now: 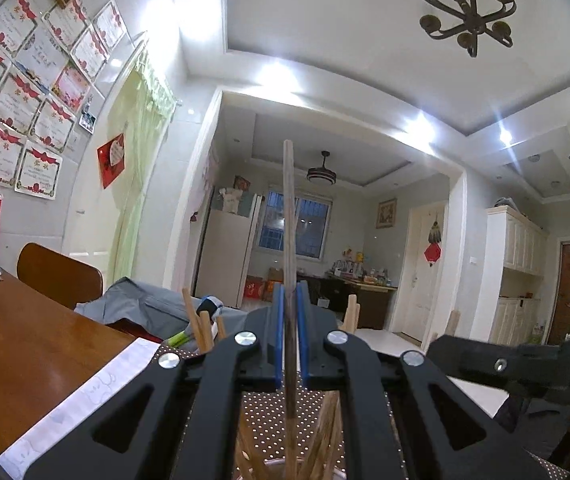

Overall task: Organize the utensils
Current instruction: 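Open both grippers to release the chopsticks into the pink cup, then move both grippers back toward the remaining chopsticks on the cloth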

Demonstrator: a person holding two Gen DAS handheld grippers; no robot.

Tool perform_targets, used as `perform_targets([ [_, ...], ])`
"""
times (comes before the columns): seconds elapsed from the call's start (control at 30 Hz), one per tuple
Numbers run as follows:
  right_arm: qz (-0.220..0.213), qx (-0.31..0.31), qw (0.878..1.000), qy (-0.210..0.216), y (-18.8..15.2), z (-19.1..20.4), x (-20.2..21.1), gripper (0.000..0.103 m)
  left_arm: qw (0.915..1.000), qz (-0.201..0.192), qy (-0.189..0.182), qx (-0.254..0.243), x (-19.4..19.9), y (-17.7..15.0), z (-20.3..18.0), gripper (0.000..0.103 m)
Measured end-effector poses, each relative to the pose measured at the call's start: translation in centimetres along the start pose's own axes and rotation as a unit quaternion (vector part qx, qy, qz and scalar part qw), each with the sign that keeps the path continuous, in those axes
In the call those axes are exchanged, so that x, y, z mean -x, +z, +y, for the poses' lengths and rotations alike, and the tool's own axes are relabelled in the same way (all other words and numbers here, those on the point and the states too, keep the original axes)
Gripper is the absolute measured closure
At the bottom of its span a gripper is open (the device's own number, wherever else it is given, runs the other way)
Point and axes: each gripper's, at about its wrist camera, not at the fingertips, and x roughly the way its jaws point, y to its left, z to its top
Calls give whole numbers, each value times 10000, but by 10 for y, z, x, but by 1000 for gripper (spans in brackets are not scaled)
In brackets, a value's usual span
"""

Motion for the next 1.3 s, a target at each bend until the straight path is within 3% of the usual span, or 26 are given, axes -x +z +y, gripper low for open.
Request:
perform_targets([
  [0.5,40,-106,9999,-73,-2,-10,-1,96,9989,457,-48,-75,11,-25,1,97],
  [0.83,131,-142,9997,-136,-7,-7,5,96,9957,873,-283,-87,27,-27,5,96],
  [0.87,136,-151,9997,-150,-10,-7,7,96,9952,926,-319,-64,29,-27,6,94],
  [0.93,188,-151,9996,-173,-13,-6,9,96,9946,982,-326,-35,34,-24,7,78],
  [1.07,321,-146,9992,-212,-22,-3,14,96,9923,1178,-366,-118,44,-17,4,77],
  [1.3,595,-102,9976,-345,-45,8,29,96,9843,1725,-330,-194,72,-10,1,64],
])
